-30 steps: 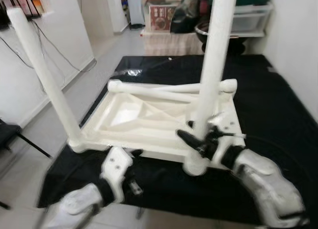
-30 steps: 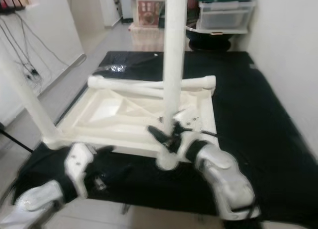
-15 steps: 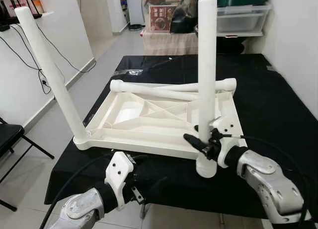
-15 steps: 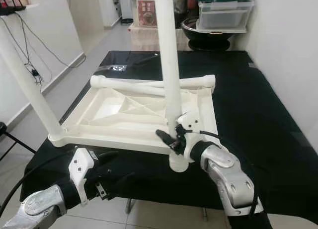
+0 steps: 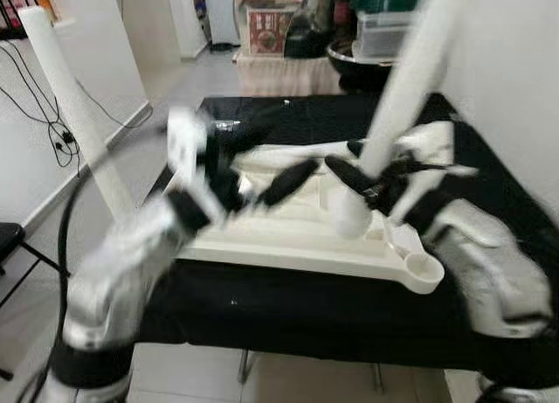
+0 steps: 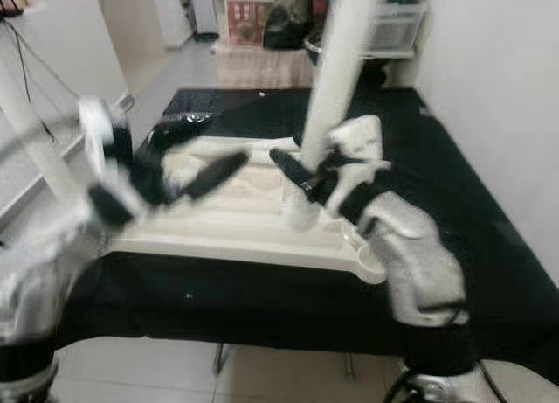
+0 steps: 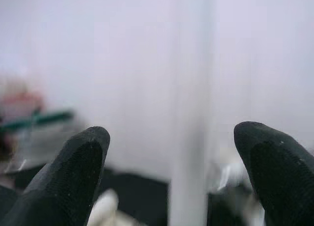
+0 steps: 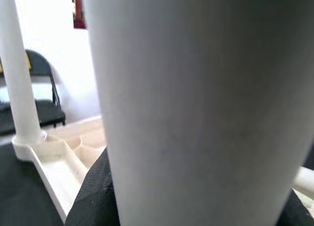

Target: Building children table

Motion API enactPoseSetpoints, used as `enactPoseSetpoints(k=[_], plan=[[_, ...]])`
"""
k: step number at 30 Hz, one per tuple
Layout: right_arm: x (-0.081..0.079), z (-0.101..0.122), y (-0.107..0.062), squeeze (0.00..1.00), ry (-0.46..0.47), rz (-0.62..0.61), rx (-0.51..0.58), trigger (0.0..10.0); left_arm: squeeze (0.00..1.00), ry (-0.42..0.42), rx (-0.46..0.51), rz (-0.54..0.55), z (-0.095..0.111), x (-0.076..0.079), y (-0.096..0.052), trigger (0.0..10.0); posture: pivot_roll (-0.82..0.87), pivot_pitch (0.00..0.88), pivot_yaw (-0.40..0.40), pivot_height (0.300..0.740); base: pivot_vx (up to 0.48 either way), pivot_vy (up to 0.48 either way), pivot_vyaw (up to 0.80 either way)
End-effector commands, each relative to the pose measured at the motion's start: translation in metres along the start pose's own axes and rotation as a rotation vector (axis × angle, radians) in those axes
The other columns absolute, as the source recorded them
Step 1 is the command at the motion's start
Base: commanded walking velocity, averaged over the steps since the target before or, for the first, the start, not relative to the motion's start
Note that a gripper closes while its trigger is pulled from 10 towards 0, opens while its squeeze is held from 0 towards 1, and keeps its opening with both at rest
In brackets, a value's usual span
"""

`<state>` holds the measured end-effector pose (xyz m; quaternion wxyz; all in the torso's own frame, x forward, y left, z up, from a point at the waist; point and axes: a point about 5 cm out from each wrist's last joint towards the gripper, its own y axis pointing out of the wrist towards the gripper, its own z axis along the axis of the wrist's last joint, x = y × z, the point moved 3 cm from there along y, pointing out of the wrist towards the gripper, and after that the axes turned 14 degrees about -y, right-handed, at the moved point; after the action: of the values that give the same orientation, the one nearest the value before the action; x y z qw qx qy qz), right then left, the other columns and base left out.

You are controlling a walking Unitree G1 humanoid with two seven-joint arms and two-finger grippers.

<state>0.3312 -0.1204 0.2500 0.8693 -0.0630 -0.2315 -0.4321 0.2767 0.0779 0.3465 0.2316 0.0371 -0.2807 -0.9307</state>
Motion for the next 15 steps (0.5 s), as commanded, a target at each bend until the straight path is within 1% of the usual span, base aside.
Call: enactPoseSetpoints(k=[1,2,3,5,7,9,13,15], plan=[[-0.003,0.007,0.004,0.0,-0.068,-0.003,0.018,10.0,0.0,-0.051,-0.027,-0.001,-0.008,-0.006,0.003,10.0,-0.05,0.035,0.018,0.74,0.0,0.0,0.0],[-0.006,0.009,0.008,0.0,-0.095,0.001,0.016,10.0,0.0,-0.046,-0.041,-0.035,-0.007,-0.005,0.011,10.0,-0.05,0.03,0.02,0.74,0.0,0.0,0.0],[-0.006,0.009,0.008,0.0,-0.095,0.001,0.016,10.0,0.0,-0.046,-0.041,-0.035,-0.007,-0.005,0.011,10.0,-0.05,0.03,0.02,0.74,0.0,0.0,0.0],[-0.01,0.013,0.013,0.0,-0.129,0.008,0.016,10.0,0.0,-0.041,-0.073,-0.078,-0.006,-0.004,0.024,10.0,-0.05,0.022,0.026,0.74,0.0,0.0,0.0],[-0.014,0.018,0.017,0.0,-0.151,0.019,0.031,10.0,0.0,-0.008,-0.096,-0.043,-0.007,-0.012,0.038,10.0,-0.06,0.018,0.032,0.74,0.0,0.0,0.0],[-0.015,0.023,0.019,0.0,-0.169,0.02,0.045,10.0,0.0,0.007,-0.1,-0.008,-0.006,-0.02,0.047,10.0,-0.06,0.017,0.035,0.74,0.0,0.0,0.0],[-0.018,0.026,0.021,0.0,-0.204,0.023,0.057,10.0,0.0,0.009,-0.101,0.015,-0.004,-0.026,0.054,10.0,-0.06,0.015,0.038,0.74,0.0,0.0,0.0],[-0.021,0.027,0.022,0.0,-0.212,0.032,0.064,10.0,0.0,0.05,-0.108,0.032,-0.005,-0.029,0.057,10.0,-0.06,0.013,0.038,0.74,0.0,0.0,0.0]])
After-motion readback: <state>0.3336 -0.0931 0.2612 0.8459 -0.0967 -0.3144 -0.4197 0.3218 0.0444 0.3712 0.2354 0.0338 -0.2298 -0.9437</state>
